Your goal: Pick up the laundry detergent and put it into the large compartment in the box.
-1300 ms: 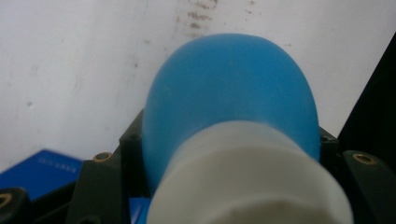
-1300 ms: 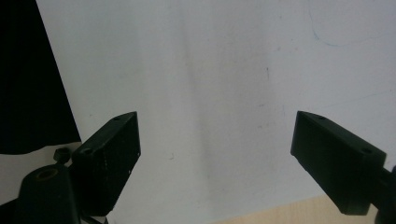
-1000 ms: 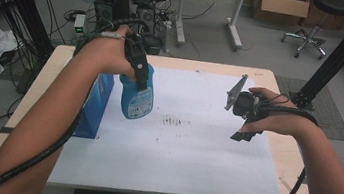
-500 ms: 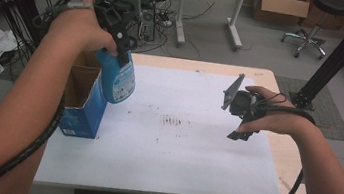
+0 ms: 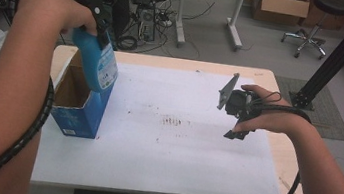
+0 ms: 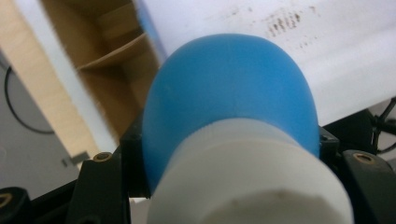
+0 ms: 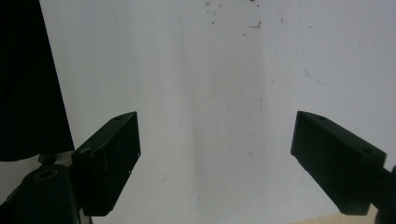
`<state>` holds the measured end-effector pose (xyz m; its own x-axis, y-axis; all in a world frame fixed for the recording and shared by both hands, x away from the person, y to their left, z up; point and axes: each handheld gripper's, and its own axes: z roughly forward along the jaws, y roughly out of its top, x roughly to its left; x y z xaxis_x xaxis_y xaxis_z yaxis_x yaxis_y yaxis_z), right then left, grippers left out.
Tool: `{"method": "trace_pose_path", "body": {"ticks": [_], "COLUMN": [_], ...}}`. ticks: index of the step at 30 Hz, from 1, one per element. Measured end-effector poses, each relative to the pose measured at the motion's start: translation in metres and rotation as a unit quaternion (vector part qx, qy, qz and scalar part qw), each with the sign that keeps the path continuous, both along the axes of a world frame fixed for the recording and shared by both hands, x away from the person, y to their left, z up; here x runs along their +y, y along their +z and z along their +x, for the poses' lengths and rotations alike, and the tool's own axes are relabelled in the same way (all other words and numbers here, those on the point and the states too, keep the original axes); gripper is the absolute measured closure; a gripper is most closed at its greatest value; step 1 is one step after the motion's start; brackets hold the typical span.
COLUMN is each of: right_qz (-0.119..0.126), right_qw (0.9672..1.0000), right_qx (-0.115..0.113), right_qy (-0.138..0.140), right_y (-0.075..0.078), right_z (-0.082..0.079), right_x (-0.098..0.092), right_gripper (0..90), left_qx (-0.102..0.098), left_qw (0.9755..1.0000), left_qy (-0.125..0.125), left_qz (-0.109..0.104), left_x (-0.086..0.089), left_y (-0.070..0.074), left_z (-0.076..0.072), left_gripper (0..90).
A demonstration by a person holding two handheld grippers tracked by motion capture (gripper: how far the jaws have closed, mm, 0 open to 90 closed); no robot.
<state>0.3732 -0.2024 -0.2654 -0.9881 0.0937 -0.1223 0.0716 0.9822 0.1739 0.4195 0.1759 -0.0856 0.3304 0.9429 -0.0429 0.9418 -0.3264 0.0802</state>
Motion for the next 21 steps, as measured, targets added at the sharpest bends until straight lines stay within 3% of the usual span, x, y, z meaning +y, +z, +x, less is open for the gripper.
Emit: {"method": "trace_pose_path", "body": {"ticks": [3, 4, 7, 14, 21], "right_qz": [0.001, 0.001, 0.003, 0.004, 0.005], "right_qw": [1.0, 1.0, 1.0, 0.9999, 0.9999], "right_qx": [-0.002, -0.002, -0.003, -0.005, -0.004], "right_qy": [0.006, 0.007, 0.008, 0.009, 0.01], "right_y": [0.0, 0.0, 0.0, 0.0, 0.001], "right_z": [-0.001, -0.001, -0.001, -0.001, -0.001], "right_x": [0.003, 0.004, 0.005, 0.004, 0.004], "right_gripper": [15.8, 15.8, 15.8, 15.8, 15.8], "left_qx": [-0.002, -0.002, -0.006, -0.005, 0.0], "left_qw": [0.9991, 0.9991, 0.9964, 0.9918, 0.9895], "left_qy": [0.043, 0.043, 0.083, 0.127, 0.142], "left_qz": [0.007, 0.007, 0.015, 0.017, 0.027], "left_x": [0.012, 0.012, 0.025, 0.045, 0.057], "left_y": [0.009, 0.009, 0.017, 0.017, 0.012], "left_z": [-0.002, -0.002, -0.004, -0.005, -0.003], "left_gripper": [38.0, 38.1, 38.0, 38.0, 38.0]}}
